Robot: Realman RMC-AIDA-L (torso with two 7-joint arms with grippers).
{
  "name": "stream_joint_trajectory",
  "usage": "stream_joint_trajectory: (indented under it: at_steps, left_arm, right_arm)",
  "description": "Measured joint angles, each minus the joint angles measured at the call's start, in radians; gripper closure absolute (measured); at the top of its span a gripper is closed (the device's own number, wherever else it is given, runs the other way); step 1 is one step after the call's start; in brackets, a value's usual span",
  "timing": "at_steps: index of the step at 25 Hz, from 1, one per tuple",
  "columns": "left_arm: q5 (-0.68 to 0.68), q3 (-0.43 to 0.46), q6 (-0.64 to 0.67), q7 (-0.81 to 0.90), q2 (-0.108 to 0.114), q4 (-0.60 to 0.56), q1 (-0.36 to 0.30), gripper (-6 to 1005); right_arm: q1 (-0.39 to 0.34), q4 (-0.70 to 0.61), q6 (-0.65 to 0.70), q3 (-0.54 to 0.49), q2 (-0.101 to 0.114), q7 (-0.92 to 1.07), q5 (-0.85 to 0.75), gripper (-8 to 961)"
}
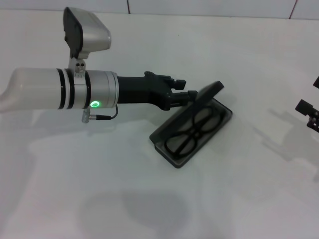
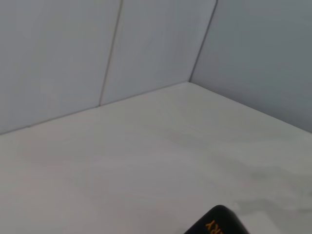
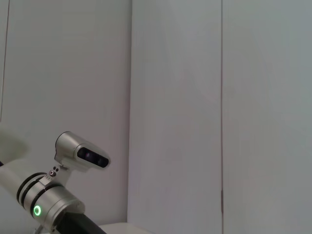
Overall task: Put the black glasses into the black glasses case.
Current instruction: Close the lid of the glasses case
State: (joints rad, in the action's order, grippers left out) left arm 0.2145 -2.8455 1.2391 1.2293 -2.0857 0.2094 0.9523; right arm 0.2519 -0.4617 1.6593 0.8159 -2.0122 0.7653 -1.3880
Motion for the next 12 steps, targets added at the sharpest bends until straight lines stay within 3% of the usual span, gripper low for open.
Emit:
stream_joint_trajectory:
  at_steps: [12]
  left_arm:
    - [-0.092,0.000,0.008,-0.034,-0.006,-0.045,0.010,524]
  right_arm:
    - [-0.006,0.000,-0.001,-0.002,0.000,-0.025,-0.004,316]
